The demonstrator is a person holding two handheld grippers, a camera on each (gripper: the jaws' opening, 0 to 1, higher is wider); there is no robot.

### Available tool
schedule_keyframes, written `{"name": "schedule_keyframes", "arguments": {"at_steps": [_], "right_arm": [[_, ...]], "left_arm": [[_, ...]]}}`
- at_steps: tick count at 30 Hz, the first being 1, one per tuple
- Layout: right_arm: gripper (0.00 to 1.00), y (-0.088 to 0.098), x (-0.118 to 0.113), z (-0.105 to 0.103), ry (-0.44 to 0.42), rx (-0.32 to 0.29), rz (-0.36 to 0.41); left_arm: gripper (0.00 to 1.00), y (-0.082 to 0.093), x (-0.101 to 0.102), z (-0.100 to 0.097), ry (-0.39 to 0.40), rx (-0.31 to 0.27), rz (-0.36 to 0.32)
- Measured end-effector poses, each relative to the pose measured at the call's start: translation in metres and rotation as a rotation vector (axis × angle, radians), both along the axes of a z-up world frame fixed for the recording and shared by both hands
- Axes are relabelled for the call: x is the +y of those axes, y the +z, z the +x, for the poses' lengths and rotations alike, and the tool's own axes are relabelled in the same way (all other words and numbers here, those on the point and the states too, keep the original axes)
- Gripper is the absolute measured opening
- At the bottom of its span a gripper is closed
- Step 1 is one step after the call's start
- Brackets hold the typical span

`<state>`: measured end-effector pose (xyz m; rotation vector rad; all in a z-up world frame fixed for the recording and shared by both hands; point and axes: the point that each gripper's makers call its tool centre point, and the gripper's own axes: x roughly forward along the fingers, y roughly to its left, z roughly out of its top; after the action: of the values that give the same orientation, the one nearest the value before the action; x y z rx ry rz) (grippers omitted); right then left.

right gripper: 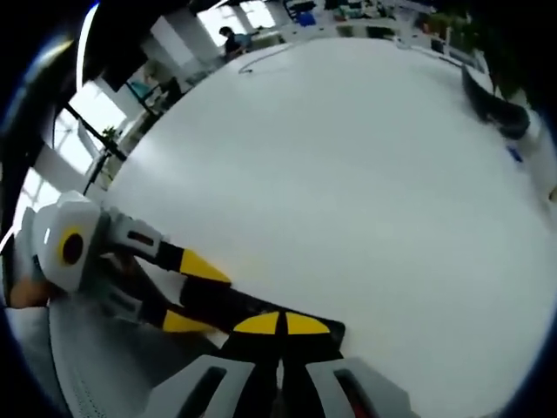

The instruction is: Press the specified remote control buttons in sequence, fully releasing each button before pressing the next.

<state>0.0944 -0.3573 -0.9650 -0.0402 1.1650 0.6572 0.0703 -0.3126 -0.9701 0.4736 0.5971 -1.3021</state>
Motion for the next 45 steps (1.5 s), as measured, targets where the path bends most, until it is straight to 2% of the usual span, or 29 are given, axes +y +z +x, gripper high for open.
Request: {"name": "schedule_keyframes", "arguments": {"at_steps": [2, 4, 11, 17, 24, 26, 28, 31, 34, 38, 45], "right_arm": [[0.00, 0.000, 0.000, 0.000, 0.027, -0.026, -0.030], [0.00, -0.001, 0.001, -0.001, 0.025, -0.027, -0.035], [0.00, 0.000, -0.002, 0.001, -0.022, -0.019, -0.009], [0.00, 0.002, -0.002, 0.002, -0.116, 0.071, 0.074], [0.00, 0.002, 0.000, -0.003, -0.090, 0.092, 0.057], [0.00, 0.002, 0.003, -0.009, -0.079, 0.137, 0.066], [0.00, 0.002, 0.004, -0.008, -0.076, 0.125, 0.068], [0.00, 0.004, 0.006, -0.011, -0.071, 0.148, 0.084], [0.00, 0.006, 0.008, -0.011, -0.069, 0.145, 0.095], [0.00, 0.002, 0.009, -0.015, -0.062, 0.166, 0.085], [0.00, 0.002, 0.009, -0.015, -0.060, 0.166, 0.084]], "left_arm": [[0.24, 0.000, 0.000, 0.000, 0.000, 0.001, 0.000], [0.24, 0.000, 0.000, 0.000, 0.001, 0.001, 0.000], [0.24, 0.000, 0.000, 0.000, 0.003, 0.001, 0.000], [0.24, 0.000, 0.000, 0.000, 0.007, 0.002, -0.005], [0.25, 0.000, 0.000, 0.001, 0.005, 0.002, -0.006], [0.25, 0.000, 0.000, 0.001, 0.005, 0.002, -0.006], [0.25, 0.000, 0.000, 0.001, 0.004, 0.001, -0.006], [0.25, 0.000, 0.000, 0.001, 0.004, 0.000, -0.006], [0.25, 0.000, 0.000, 0.001, 0.004, 0.000, -0.006], [0.25, 0.000, 0.000, 0.001, 0.003, 0.000, -0.006], [0.25, 0.000, 0.000, 0.000, 0.002, 0.001, -0.006]]}}
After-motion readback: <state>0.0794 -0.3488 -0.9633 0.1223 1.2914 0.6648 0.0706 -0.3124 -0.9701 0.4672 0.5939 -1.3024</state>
